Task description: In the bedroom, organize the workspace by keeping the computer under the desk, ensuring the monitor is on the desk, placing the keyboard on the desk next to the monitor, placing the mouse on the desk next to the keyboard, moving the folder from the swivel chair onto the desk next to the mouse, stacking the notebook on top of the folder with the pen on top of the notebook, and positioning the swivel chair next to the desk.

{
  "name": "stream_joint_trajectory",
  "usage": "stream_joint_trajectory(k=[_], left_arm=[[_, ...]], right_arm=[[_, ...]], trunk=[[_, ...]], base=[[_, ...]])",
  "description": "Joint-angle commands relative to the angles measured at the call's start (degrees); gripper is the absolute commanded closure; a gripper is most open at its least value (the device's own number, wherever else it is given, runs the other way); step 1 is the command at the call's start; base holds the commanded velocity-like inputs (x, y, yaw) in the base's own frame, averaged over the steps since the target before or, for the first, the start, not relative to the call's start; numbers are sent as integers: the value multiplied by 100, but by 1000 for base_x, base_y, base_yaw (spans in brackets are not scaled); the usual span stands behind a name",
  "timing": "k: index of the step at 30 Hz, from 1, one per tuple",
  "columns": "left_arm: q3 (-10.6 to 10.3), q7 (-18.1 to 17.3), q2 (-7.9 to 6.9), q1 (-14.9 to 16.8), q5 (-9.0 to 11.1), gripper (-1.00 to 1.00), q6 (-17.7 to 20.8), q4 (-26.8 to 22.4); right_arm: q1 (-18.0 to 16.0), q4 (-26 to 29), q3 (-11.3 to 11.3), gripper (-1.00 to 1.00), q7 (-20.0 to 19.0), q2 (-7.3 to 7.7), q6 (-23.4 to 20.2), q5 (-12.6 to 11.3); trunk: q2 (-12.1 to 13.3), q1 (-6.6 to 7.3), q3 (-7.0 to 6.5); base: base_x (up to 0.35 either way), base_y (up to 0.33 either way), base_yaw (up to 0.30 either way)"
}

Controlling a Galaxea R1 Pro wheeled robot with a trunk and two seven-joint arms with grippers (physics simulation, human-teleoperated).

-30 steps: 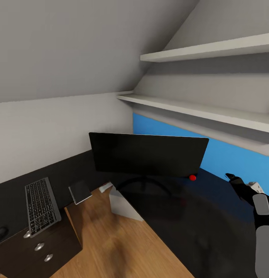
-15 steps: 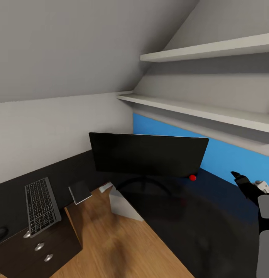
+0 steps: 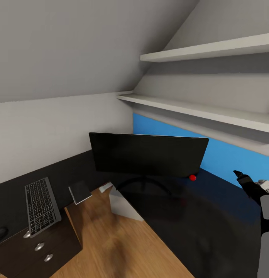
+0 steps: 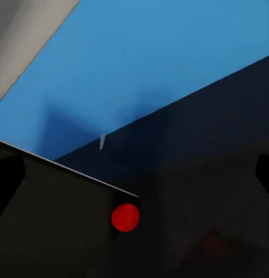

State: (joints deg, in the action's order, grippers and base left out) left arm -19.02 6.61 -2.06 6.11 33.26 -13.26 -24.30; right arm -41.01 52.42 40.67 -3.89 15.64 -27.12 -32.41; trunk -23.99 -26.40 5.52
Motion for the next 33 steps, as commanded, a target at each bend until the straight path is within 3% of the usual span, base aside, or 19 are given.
stream_joint_trajectory(k=[1,6,10,15,16,21,22,24,25,29,31,33], left_arm=[[-49,44,-6,5,30,-100,-20,-5],[-49,44,-6,5,31,-100,-19,-5],[-49,49,-11,5,31,-100,-19,1],[-49,50,-10,5,31,-100,-19,3],[-51,50,-8,5,31,-100,-19,4],[-49,50,-3,5,31,-100,-8,4],[-52,51,-1,5,31,-100,-6,4],[-58,51,1,5,31,-100,-4,4],[-80,51,5,5,30,-100,-3,4],[-102,39,32,5,18,-100,0,4],[-105,37,49,5,13,-100,3,4],[-114,34,70,5,8,-100,16,4]], right_arm=[[2,5,19,-100,-22,-2,-36,-6],[96,54,20,-100,-38,-8,-22,-11],[214,400,-28,-100,-197,-62,18,41],[251,835,-381,-100,-35,-83,26,360],[238,1124,-639,-100,386,-84,14,534],[3,1562,-1164,-100,1438,-81,-20,667],[-208,1660,-1429,-100,1869,-80,-50,692],[-458,1724,-1719,-100,2264,-78,-94,710],[-832,1781,-2177,-100,2779,-78,-183,731],[-1367,1807,-2926,-100,3538,-93,-367,742],[-1505,1805,-3118,-100,3707,-102,-430,743],[-1757,1786,-3490,-100,3925,-161,-579,729]], trunk=[[-12,-3,12],[-12,-3,12],[-12,-3,12],[-12,-3,12],[-12,-3,12],[-12,-3,12],[-12,-3,12],[-12,-3,12],[-12,-3,12],[-12,-3,12],[-12,-3,12],[-12,-3,12]], base=[[0,0,0],[0,0,0],[0,0,0],[0,0,0],[0,0,0],[0,0,0],[0,0,0],[0,0,0],[0,0,0],[0,0,0],[0,0,0],[0,0,0]])
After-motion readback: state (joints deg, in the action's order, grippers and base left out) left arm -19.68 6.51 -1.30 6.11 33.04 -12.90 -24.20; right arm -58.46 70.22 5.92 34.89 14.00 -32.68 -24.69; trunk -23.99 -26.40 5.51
